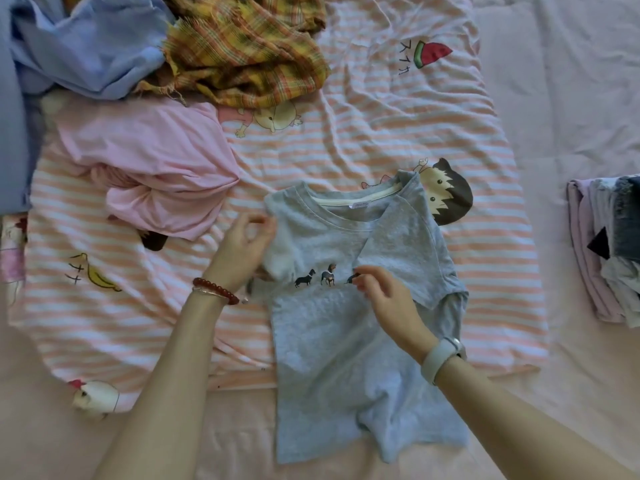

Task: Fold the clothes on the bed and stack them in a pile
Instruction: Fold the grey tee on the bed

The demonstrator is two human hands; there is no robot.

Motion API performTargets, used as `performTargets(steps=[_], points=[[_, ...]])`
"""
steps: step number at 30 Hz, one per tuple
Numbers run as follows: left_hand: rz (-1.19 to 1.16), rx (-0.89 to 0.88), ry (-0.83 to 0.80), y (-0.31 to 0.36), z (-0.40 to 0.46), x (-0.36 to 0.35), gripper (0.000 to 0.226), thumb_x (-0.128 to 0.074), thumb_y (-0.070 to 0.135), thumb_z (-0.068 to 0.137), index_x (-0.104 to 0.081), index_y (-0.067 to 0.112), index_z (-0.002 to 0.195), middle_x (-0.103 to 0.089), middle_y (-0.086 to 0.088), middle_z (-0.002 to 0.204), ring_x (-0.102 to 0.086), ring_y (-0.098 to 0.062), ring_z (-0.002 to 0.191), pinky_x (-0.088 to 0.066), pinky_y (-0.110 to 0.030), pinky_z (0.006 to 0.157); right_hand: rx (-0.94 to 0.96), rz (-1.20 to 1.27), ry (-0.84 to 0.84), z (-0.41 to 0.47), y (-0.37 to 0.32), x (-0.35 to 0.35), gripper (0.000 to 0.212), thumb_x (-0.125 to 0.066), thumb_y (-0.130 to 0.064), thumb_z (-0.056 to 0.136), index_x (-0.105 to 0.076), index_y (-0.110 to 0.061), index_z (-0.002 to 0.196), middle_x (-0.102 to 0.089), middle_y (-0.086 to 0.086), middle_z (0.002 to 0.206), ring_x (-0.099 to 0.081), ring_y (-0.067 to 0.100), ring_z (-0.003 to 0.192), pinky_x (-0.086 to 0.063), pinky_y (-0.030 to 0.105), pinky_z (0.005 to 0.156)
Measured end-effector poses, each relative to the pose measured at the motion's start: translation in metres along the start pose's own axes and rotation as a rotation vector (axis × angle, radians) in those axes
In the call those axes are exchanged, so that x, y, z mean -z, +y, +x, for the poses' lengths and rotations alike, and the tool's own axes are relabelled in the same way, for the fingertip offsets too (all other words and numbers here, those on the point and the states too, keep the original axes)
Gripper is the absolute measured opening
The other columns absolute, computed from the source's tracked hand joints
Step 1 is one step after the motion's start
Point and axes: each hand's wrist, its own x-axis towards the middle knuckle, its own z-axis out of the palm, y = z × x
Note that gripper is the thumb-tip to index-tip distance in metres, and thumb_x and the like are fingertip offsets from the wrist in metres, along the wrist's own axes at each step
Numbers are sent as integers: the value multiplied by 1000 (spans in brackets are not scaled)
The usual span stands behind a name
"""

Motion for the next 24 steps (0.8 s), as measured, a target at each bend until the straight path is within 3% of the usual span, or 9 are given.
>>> performTargets(steps=[2, 4, 6, 10, 13, 17, 20, 22, 24], points=[[-224, 101, -218, 6, -8, -12, 29, -50, 45, 82, -58, 20, 95, -66, 2, 83, -67, -12, 77, -57, -30, 67, -220, 339, 39, 8, -6, -2, 23, -38, -25, 99, -61, -22, 99, -66, 0, 95, -62, 14, 90, -50, 23, 78], [-87, 45, -105, -4, -10, -17, 19, -50, 35, 91, -60, 19, 95, -67, -1, 94, -65, -17, 91, -55, -35, 79, -315, 412, 46, 13, -6, -3, 23, -41, -32, 98, -61, -21, 101, -66, 3, 97, -63, 14, 88, -50, 24, 74], [237, -35, 96, -23, -14, -21, 15, -52, 21, 93, -62, 14, 103, -62, -4, 106, -58, -19, 99, -47, -33, 88, -322, 394, 32, 15, -5, -9, 27, -44, -34, 97, -57, -17, 112, -65, 4, 103, -63, 14, 91, -51, 23, 73], [346, -95, 120, -59, -34, -43, 31, -63, 16, 85, -57, 7, 114, -50, 2, 103, -52, -24, 107, -41, -29, 92, -303, 391, 133, 23, -8, -25, 13, -52, -25, 93, -47, -23, 105, -61, 1, 97, -63, 17, 89, -53, 26, 73], [338, 63, 125, -73, -36, -61, 59, -69, 34, 79, -44, 13, 128, -51, -3, 120, -47, -22, 114, -42, -36, 97, -306, 252, 208, 26, -11, -29, 8, -53, -13, 90, -49, -19, 93, -61, 5, 88, -65, 27, 88, -54, 39, 77], [186, 61, 217, -64, -8, -68, 73, -72, 33, 77, -36, 9, 136, -48, -10, 130, -49, -23, 118, -42, -36, 100, 8, -155, 396, 25, -13, -4, 6, -51, -16, 91, -55, -12, 94, -59, -8, 76, -57, 7, 68, -46, 24, 61], [106, 38, 183, -42, 32, -58, 72, -72, 30, 79, -35, 10, 137, -50, -7, 132, -51, -21, 118, -41, -27, 97, 180, -387, 555, 47, -19, 42, 17, -52, -11, 91, -56, -5, 106, -56, 3, 95, -54, 19, 88, -41, 27, 77], [109, 38, 113, -26, 57, -52, 68, -73, 28, 78, -39, 11, 135, -53, -5, 129, -53, -18, 115, -41, -24, 93, 111, -527, 487, 72, -23, 75, 37, -52, -14, 92, -46, 0, 126, -50, 14, 117, -46, 27, 111, -37, 37, 95], [124, 43, 62, -13, 76, -48, 62, -74, 22, 77, -44, 10, 130, -55, -6, 124, -53, -15, 107, -43, -25, 90, -5, -429, 325, 94, -33, 99, 48, -52, -18, 93, -37, -4, 136, -47, 9, 112, -46, 22, 106, -40, 41, 97]])
